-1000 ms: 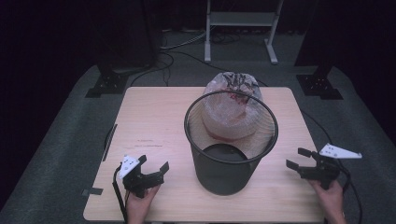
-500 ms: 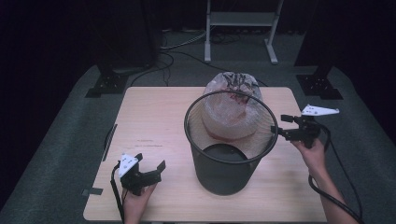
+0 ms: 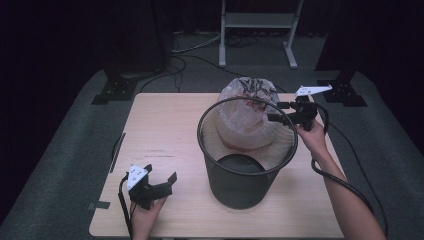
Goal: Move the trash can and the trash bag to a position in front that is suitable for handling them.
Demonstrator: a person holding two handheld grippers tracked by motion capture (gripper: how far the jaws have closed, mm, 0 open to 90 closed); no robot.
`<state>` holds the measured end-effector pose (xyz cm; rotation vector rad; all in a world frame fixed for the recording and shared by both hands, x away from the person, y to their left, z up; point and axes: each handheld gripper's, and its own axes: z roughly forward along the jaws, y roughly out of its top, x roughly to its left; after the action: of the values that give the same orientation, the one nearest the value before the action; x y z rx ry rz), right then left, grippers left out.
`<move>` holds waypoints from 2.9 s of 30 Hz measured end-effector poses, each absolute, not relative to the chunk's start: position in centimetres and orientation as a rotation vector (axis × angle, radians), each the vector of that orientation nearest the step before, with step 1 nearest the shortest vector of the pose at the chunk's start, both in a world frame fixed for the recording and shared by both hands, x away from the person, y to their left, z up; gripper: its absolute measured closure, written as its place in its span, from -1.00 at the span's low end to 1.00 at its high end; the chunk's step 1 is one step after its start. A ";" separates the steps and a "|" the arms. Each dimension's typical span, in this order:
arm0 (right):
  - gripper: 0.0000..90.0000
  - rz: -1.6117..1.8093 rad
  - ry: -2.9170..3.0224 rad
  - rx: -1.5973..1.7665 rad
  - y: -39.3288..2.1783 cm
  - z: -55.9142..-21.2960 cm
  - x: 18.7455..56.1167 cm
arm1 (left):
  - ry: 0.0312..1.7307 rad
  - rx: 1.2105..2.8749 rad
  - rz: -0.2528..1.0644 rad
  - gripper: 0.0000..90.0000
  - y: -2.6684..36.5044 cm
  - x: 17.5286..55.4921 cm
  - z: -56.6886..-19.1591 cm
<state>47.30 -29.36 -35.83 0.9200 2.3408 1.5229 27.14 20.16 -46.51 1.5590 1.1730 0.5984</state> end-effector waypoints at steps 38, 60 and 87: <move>-0.17 0.972 2.559 0.866 -20.3 -38.8 54.2 | 1.170 1.570 0.587 -1.00 20.0 27.5 -46.9; 1.00 1.201 2.528 1.054 -25.3 -34.5 52.4 | 1.173 1.562 0.593 -1.00 20.1 27.1 -46.7; 1.00 1.354 2.260 1.111 -33.6 -21.2 47.7 | 1.165 1.552 0.587 -1.00 20.1 26.8 -46.5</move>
<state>47.75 -33.60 -21.22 1.1110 2.2605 1.3545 26.80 20.07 -46.49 1.5520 1.1651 0.5874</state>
